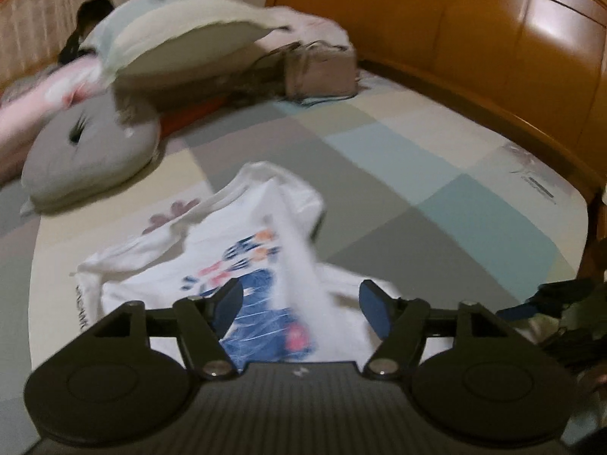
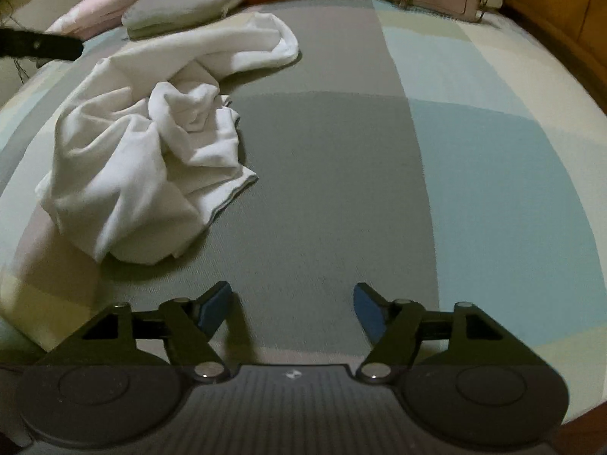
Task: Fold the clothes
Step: 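Grasp a sleeve of the white shirt with the right gripper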
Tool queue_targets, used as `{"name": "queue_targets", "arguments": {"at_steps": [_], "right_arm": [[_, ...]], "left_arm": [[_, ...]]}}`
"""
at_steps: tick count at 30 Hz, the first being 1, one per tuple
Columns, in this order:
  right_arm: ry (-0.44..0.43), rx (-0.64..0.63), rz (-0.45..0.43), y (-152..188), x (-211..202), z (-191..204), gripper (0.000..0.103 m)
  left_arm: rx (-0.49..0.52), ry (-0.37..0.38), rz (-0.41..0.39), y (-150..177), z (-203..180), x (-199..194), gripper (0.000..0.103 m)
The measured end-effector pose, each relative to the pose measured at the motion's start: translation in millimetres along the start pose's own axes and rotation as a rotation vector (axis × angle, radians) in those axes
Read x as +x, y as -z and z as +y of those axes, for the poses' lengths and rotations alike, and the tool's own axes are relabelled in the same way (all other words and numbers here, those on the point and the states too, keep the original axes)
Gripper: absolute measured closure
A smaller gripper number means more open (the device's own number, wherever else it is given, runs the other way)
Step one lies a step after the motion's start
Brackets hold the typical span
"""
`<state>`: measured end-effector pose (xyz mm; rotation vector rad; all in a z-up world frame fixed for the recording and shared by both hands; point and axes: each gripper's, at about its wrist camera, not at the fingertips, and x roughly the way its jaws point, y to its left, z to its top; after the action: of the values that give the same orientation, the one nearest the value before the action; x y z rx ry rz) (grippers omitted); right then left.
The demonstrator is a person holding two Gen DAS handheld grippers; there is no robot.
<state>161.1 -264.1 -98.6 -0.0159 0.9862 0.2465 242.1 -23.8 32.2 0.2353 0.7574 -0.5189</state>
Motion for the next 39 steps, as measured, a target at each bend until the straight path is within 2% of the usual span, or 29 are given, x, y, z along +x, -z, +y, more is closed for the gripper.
{"name": "queue_targets", "arguments": {"at_steps": [2, 4, 6, 7, 9, 12, 17, 20, 26, 28, 34, 39], "right_arm": [[0.005, 0.002, -0.005, 5, -5, 0, 0.024], [-0.010, 0.024, -0.007, 9, -9, -5, 0.023], [-0.017, 0.044, -0.009, 13, -14, -10, 0.023], [-0.015, 0.050, -0.013, 14, -16, -12, 0.023], [-0.010, 0.060, -0.023, 16, -21, -16, 0.023], [-0.009, 0.063, -0.040, 16, -28, -20, 0.023], [-0.023, 0.037, -0.061, 2, -32, -22, 0.023], [-0.049, 0.007, -0.077, -21, -31, -13, 0.023], [-0.103, -0.085, -0.128, -78, -10, 26, 0.020], [-0.115, -0.106, -0.107, -91, 7, 37, 0.020], [-0.002, -0.115, -0.107, -104, 35, 48, 0.020], [-0.096, -0.121, -0.099, -99, 31, 47, 0.020]], "left_arm": [[0.036, 0.033, -0.017, 0, -22, 0, 0.033], [0.057, 0.102, -0.016, 1, -38, 6, 0.032], [0.047, 0.159, 0.025, 5, -48, 19, 0.032], [0.036, 0.163, 0.049, 8, -50, 28, 0.032], [0.004, 0.136, 0.089, 16, -45, 43, 0.032], [-0.045, 0.038, 0.130, 31, -28, 58, 0.032], [-0.128, -0.077, 0.133, 56, 6, 53, 0.031], [-0.176, -0.051, 0.087, 63, 12, 33, 0.032], [-0.081, -0.073, 0.022, 73, -8, 5, 0.024], [-0.072, -0.088, 0.009, 76, -10, 1, 0.024], [-0.110, -0.136, 0.005, 83, 0, 1, 0.023], [-0.125, -0.105, -0.011, 85, 4, 5, 0.022]]}}
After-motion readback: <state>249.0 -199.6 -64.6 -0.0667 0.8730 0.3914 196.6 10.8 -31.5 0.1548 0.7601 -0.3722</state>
